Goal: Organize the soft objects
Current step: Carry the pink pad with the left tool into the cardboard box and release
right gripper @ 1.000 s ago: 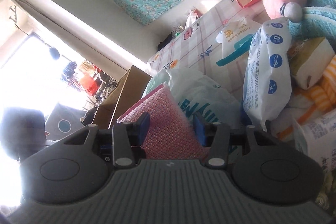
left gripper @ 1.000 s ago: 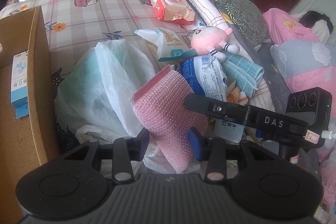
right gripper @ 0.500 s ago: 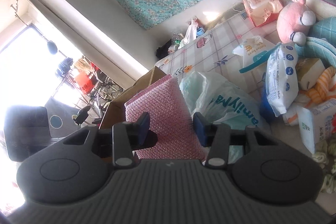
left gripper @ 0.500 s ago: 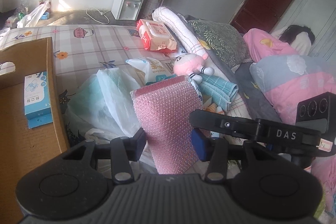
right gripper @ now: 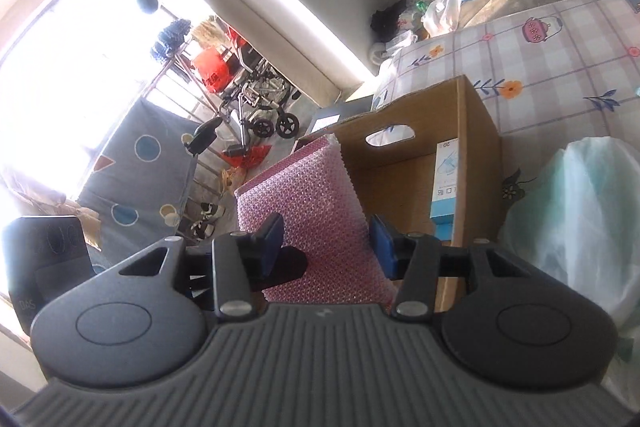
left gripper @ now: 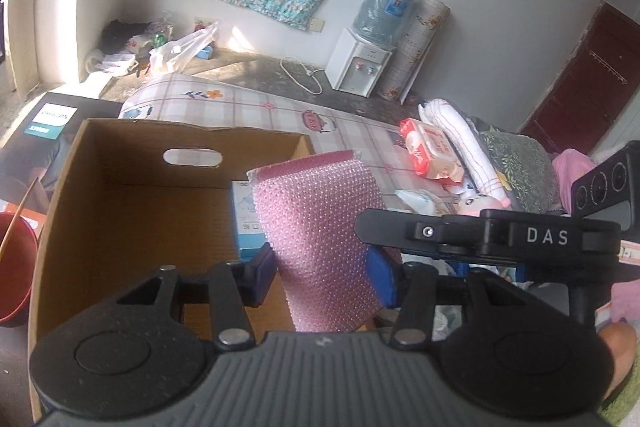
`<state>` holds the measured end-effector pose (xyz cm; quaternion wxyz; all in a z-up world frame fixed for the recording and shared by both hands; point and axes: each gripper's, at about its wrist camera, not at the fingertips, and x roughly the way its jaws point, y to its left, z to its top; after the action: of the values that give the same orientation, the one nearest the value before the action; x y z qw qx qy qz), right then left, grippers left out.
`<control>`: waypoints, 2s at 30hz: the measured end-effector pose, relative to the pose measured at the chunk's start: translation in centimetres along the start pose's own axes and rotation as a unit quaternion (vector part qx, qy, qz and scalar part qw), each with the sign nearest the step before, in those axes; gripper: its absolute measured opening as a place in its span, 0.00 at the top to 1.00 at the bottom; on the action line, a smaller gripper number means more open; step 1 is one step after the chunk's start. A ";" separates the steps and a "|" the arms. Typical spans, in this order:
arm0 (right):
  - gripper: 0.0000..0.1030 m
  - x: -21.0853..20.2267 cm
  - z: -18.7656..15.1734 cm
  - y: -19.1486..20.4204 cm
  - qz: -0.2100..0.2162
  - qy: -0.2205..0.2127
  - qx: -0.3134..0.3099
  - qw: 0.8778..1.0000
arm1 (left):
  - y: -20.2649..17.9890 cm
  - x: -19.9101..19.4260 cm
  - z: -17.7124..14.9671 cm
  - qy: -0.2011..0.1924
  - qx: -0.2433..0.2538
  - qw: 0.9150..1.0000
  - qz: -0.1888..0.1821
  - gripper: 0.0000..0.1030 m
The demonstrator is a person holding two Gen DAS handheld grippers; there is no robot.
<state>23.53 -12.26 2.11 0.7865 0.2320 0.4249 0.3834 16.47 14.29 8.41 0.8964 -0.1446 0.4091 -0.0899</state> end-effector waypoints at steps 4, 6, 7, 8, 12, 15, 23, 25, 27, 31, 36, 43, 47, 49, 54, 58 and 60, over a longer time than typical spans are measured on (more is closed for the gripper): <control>0.54 7.1 1.9 0.8 -0.015 0.056 0.012 0.998 | 5.3 2.9 2.0 0.042 -0.043 0.998 0.029 0.51; 0.54 10.0 2.5 0.5 -0.025 0.073 0.024 0.997 | 7.0 4.4 2.8 0.058 -0.046 0.996 0.041 0.51; 0.54 11.3 2.7 0.3 -0.030 0.079 0.030 0.996 | 8.2 5.4 3.3 0.068 -0.050 0.995 0.049 0.51; 0.54 12.4 2.9 0.1 -0.035 0.082 0.037 0.995 | 9.0 6.1 3.7 0.077 -0.056 0.994 0.052 0.50; 0.55 16.2 3.8 -1.3 -0.084 0.079 0.029 0.993 | 11.3 10.7 5.3 0.117 -0.051 0.989 0.074 0.44; 0.54 16.8 4.1 -2.4 -0.091 0.075 0.036 0.992 | 12.6 14.3 5.3 0.155 -0.055 0.980 0.116 0.43; 0.54 11.6 3.8 -1.8 -0.068 0.032 -0.004 0.997 | 14.4 16.1 4.7 0.173 -0.112 0.971 0.122 0.42; 0.54 9.9 3.6 -1.4 -0.061 0.017 -0.015 0.998 | 14.1 15.8 5.1 0.159 -0.127 0.972 0.117 0.31; 0.54 8.1 3.2 -1.0 -0.060 -0.001 -0.027 0.998 | 13.7 15.9 5.5 0.150 -0.132 0.973 0.117 0.19; 0.54 5.3 2.4 -1.0 -0.053 -0.023 -0.035 0.998 | 12.8 17.8 6.1 0.159 -0.134 0.968 0.138 0.17; 0.54 2.4 1.1 -2.0 -0.059 -0.039 -0.029 0.997 | 12.4 20.1 6.1 0.158 -0.125 0.968 0.150 0.35; 0.53 0.5 0.3 -4.0 -0.071 -0.045 -0.017 0.996 | 10.3 20.8 6.2 0.138 -0.060 0.978 0.145 0.35; 0.53 -0.5 -0.2 -4.7 -0.081 -0.055 -0.013 0.995 | 9.9 20.9 6.1 0.141 -0.057 0.978 0.146 0.31; 0.53 -1.4 -0.3 -4.9 -0.088 -0.063 -0.012 0.994 | 10.0 20.5 6.1 0.145 -0.070 0.976 0.147 0.28; 0.52 -5.3 0.8 -6.5 -0.121 -0.105 -0.012 0.987 | 9.3 16.5 5.8 0.107 -0.077 0.980 0.149 0.24; 0.51 -9.1 2.4 -8.7 -0.163 -0.142 -0.010 0.976 | 7.1 12.0 5.5 0.058 -0.036 0.979 0.191 0.24; 0.51 -10.8 3.6 -10.9 -0.192 -0.153 -0.002 0.969 | 5.6 10.2 5.7 0.030 -0.013 0.981 0.193 0.24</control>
<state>27.25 -27.59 1.78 0.9014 0.2009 0.3355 0.1862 27.63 17.75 2.93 0.8822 -0.0719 0.4573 0.0856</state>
